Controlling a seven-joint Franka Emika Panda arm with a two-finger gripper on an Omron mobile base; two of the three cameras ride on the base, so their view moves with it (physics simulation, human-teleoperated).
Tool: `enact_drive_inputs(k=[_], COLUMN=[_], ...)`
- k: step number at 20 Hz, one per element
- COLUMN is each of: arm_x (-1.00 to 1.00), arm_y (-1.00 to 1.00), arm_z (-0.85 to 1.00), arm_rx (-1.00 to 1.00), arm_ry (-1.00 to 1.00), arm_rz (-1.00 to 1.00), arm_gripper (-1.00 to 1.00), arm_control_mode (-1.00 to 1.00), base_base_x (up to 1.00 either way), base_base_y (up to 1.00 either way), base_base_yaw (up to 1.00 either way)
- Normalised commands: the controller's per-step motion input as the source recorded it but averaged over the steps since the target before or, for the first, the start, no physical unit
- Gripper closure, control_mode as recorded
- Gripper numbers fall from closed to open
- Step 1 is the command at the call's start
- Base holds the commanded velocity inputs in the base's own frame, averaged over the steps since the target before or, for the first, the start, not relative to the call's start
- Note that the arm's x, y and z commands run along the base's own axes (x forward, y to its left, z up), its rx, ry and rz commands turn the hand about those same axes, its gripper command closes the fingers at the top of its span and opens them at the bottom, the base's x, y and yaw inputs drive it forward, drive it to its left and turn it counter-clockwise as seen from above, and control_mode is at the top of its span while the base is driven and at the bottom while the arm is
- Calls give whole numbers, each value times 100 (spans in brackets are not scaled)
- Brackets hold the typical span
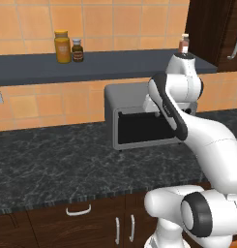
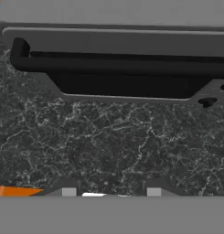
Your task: Navigate to the sink.
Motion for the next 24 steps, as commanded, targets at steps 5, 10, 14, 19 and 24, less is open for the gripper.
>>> enact_drive_inputs(k=[5,10,14,19,24], arm_x=[-8,0,0,0,0], arm_y=[0,0,0,0,0], arm_z=[0,0,0,0,0], arm_rx=[0,0,0,0,0], arm_ry=[0,0,0,0,0], arm_rz=[0,0,0,0,0], arm_gripper=[-100,-100,-100,-100,-100], arm_control_mode=[-100,100,100,100,100], base_base_x=[0,-8,0,0,-43], base_base_y=[0,0,0,0,0], base_base_yaw=[0,0,0,0,14])
